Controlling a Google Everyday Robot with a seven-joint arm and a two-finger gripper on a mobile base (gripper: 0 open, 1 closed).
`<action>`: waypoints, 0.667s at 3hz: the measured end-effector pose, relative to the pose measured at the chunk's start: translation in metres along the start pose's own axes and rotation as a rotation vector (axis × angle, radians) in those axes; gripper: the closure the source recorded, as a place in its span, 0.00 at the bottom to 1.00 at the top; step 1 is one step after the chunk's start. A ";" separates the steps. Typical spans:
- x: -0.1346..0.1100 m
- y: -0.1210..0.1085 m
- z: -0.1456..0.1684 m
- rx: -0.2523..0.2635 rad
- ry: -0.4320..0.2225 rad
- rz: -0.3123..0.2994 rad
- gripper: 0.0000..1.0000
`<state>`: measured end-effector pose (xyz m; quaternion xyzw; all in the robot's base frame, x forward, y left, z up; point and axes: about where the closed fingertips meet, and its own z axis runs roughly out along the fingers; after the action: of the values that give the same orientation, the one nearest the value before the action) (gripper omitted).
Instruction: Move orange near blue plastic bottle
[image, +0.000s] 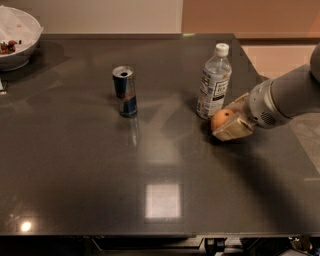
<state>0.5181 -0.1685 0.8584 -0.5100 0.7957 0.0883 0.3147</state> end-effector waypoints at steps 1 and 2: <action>0.002 -0.005 0.005 0.024 -0.005 -0.005 0.35; 0.004 -0.008 0.008 0.036 -0.009 -0.008 0.12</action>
Offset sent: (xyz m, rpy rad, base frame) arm 0.0131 -0.0077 -0.0102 -0.0054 -0.0479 -0.0253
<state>0.5270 -0.1714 0.8518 -0.5069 0.7937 0.0751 0.3276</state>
